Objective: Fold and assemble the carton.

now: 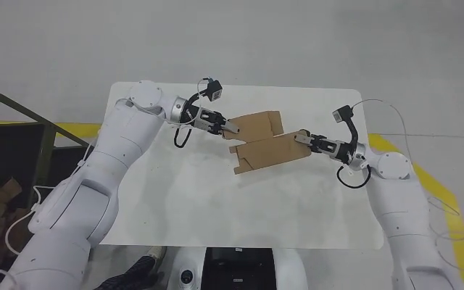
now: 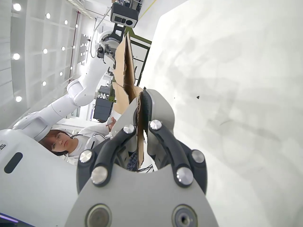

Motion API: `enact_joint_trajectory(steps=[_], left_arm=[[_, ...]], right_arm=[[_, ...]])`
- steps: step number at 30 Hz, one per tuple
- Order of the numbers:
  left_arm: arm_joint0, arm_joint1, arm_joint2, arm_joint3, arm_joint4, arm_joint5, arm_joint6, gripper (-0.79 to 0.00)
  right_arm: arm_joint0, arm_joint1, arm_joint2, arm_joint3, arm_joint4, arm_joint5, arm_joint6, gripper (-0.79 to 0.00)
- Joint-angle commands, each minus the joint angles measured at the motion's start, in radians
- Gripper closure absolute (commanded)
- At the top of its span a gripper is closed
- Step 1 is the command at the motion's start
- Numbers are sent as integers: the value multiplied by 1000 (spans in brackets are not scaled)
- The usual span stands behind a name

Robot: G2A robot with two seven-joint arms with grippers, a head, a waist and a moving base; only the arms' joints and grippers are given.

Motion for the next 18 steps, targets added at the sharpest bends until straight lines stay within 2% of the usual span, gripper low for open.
enact_joint_trajectory(steps=[1,2,6,10,18], left_arm=[[-1,0,1,0,1,-3,3,-345],[-2,1,1,2,5,-6,7,-785],[-4,3,-9,17,-3,-28,28,-785],[-3,8,-32,27,-7,-65,65,-785],[29,22,-70,0,-18,-87,87,-785]], right_arm=[[0,2,-5,-4,4,-3,-3,0],[-1,4,-7,-6,6,-4,-4,0],[-2,8,-3,-1,34,7,-15,0],[-6,13,3,1,5,45,-82,0],[-37,17,2,-31,36,114,-143,0]])
